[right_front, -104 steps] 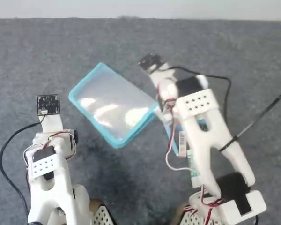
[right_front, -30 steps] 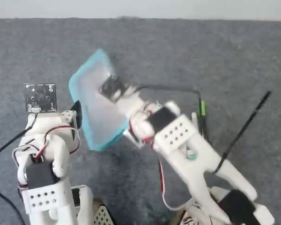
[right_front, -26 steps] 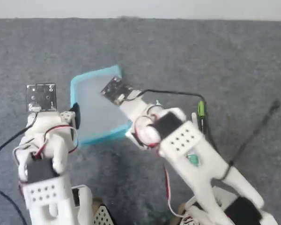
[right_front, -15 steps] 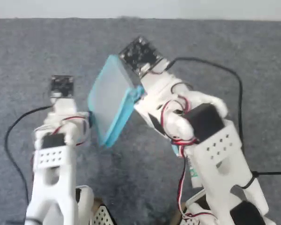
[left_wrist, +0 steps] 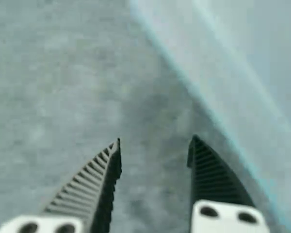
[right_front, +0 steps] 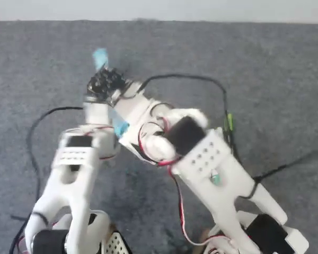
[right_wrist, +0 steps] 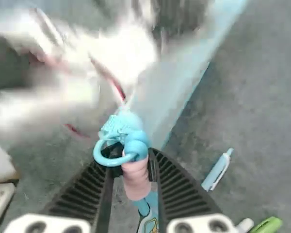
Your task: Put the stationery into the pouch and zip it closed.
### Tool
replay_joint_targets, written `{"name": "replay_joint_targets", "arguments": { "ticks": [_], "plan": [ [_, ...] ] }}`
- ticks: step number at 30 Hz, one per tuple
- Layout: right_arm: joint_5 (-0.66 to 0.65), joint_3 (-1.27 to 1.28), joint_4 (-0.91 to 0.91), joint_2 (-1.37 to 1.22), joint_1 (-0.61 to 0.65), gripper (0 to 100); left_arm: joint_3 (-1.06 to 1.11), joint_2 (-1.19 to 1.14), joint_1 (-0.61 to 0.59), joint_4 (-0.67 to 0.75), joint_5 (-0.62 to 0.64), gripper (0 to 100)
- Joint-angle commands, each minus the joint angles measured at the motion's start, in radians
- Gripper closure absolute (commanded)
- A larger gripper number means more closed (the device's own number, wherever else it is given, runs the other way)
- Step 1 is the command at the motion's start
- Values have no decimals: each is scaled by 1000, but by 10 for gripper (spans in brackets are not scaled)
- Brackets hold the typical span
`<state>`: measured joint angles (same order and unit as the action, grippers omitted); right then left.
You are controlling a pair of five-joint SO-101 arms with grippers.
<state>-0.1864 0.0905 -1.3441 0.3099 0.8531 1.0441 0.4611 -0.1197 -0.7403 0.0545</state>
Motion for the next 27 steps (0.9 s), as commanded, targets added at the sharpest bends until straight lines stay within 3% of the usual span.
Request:
{"name": "replay_joint_targets", "arguments": {
  "ticks": [1,7,14,22,27],
  "plan": [
    [0,186,182,10,8,991,-96,158,-189,-75,21,786],
    [2,368,303,7,1,991,-101,358,-308,-181,-104,786],
    [81,434,325,5,-90,991,-93,519,-316,-354,-252,783],
    [143,456,326,10,-200,991,38,612,-192,-374,-308,777],
    [152,479,321,10,-243,991,76,628,-169,-374,-304,687]
  ]
}}
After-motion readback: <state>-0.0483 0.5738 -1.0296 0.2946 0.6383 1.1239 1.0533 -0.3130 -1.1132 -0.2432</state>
